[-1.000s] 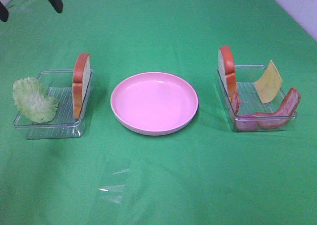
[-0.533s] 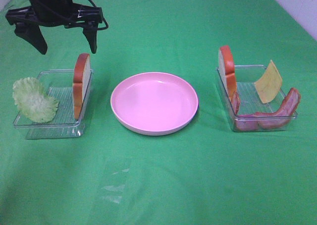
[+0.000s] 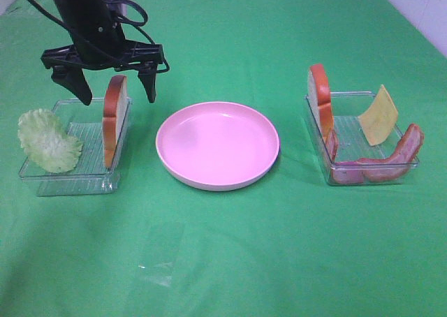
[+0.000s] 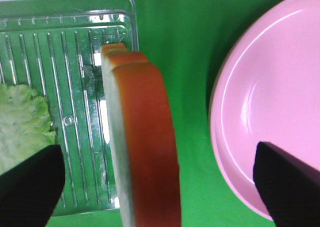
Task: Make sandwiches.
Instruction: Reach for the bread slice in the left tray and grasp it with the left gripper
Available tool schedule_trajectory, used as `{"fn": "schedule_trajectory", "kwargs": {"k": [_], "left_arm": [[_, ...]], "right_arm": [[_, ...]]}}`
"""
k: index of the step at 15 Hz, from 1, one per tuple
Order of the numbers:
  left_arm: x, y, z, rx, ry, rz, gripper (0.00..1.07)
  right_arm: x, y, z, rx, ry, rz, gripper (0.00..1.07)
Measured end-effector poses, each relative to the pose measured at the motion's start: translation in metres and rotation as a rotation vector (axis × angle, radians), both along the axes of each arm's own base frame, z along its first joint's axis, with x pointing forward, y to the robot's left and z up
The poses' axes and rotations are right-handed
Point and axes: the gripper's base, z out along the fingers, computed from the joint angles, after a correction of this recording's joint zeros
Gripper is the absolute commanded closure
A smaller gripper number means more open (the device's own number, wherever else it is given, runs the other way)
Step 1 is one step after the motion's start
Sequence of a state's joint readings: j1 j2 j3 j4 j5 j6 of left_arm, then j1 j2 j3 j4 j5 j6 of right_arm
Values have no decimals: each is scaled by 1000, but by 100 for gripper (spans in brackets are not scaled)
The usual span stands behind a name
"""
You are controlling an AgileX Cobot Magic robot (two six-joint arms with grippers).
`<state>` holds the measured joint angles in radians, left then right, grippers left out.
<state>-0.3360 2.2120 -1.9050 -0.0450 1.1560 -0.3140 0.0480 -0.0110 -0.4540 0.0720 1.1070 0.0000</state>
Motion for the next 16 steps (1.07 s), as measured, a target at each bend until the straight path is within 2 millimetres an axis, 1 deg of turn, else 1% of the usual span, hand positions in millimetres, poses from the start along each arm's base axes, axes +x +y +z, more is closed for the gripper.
{"fn": "schedule_trajectory", "kwargs": {"k": [1, 2, 3, 8, 9, 10, 11, 12, 13, 14, 16], "left_arm": [[1, 0, -4, 0, 3, -2, 12], [3, 0, -11, 11, 12, -3, 16], [4, 0, -13, 24, 11, -6, 18], [4, 1, -15, 34, 10, -9, 39], [5, 3, -15, 55, 3, -14, 57], [5, 4, -15, 63, 0, -16, 69], [5, 4, -15, 65, -1, -17, 76], [5, 4, -15, 67, -5, -17, 89], [6, 4, -15, 69, -11, -18, 98], [6, 4, -15, 73, -16, -20, 101], [7, 4, -15, 74, -17, -20, 102]], "right_arm": [[0, 0, 0, 0, 0, 0, 20], [0, 0, 0, -5, -1, 4, 20], [0, 0, 0, -5, -1, 4, 20], [0, 0, 0, -5, -1, 4, 20], [0, 0, 0, 0, 0, 0, 20], [0, 0, 0, -5, -1, 4, 20], [0, 0, 0, -5, -1, 4, 20], [0, 0, 0, -5, -1, 4, 20], [0, 0, 0, -5, -1, 4, 20], [0, 0, 0, -5, -1, 4, 20], [0, 0, 0, -5, -1, 4, 20]]}}
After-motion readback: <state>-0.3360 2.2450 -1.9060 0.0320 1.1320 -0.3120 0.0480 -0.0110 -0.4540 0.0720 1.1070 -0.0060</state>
